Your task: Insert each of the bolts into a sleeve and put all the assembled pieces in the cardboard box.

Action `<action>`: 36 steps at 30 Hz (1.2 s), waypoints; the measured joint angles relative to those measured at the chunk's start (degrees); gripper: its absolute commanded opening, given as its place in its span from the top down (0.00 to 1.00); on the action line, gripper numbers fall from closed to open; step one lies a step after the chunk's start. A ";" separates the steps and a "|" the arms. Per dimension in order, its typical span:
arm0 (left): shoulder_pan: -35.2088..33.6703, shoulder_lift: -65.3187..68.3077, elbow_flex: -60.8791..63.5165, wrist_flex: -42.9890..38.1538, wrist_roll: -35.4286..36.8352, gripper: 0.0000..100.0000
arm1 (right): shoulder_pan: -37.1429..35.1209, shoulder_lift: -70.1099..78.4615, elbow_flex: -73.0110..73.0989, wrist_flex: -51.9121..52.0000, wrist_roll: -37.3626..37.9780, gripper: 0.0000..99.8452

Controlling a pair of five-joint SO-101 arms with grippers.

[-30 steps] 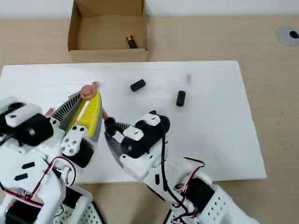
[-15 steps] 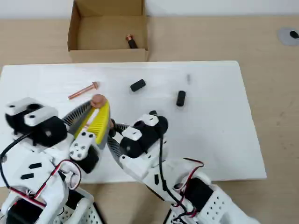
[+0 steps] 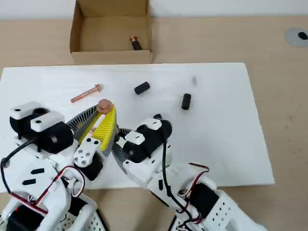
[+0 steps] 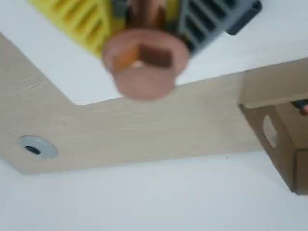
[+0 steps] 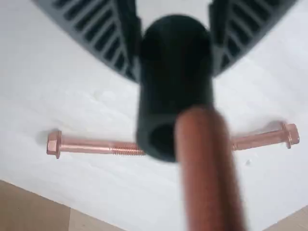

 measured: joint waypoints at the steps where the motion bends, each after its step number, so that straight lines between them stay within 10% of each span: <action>1: 0.00 0.00 0.00 0.00 -0.79 0.99 | 0.00 0.00 0.00 0.00 0.00 0.99; 36: -3.34 0.18 4.66 4.13 -1.41 0.93 | -0.26 0.00 0.00 0.00 0.18 0.99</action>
